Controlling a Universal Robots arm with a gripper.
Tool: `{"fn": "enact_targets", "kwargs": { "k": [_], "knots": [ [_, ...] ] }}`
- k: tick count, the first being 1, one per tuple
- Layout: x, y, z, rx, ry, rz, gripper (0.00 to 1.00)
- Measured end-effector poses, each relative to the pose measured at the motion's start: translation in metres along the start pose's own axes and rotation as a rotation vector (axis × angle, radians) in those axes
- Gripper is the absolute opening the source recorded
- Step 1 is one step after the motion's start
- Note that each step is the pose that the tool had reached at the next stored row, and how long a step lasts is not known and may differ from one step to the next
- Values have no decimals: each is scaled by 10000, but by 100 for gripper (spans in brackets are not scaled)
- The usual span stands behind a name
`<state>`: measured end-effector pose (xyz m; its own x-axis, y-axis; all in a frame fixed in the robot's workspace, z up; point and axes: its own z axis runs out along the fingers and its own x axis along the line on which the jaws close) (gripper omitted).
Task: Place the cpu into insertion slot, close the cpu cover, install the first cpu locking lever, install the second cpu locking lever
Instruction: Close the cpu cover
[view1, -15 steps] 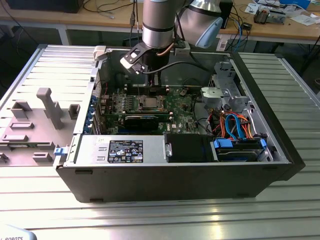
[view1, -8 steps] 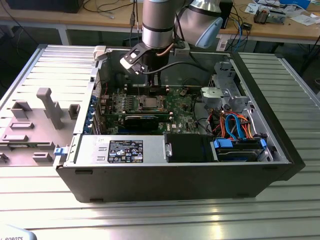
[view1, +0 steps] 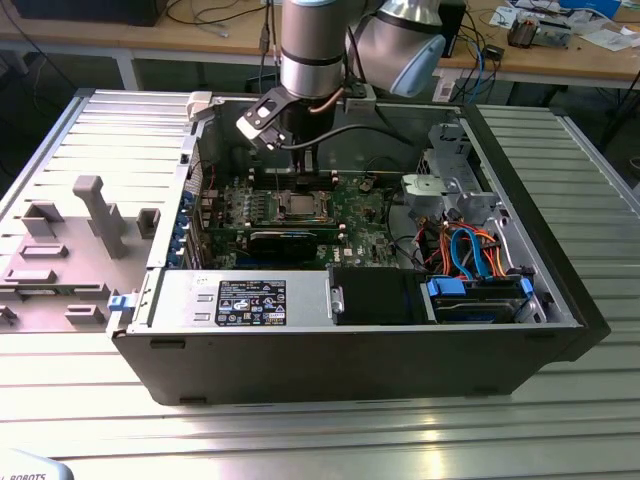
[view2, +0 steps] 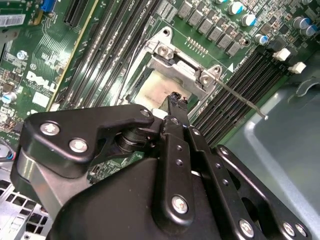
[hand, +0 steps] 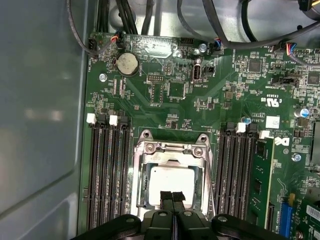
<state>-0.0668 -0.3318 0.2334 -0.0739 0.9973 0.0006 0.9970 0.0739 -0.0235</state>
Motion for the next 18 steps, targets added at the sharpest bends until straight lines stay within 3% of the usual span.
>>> {"fn": "enact_targets", "kwargs": {
  "k": [9, 18],
  "knots": [
    [6, -92, 220, 1, -2, -1, 11],
    [7, -111, 287, 6, -8, 0, 11]
  ]
}}
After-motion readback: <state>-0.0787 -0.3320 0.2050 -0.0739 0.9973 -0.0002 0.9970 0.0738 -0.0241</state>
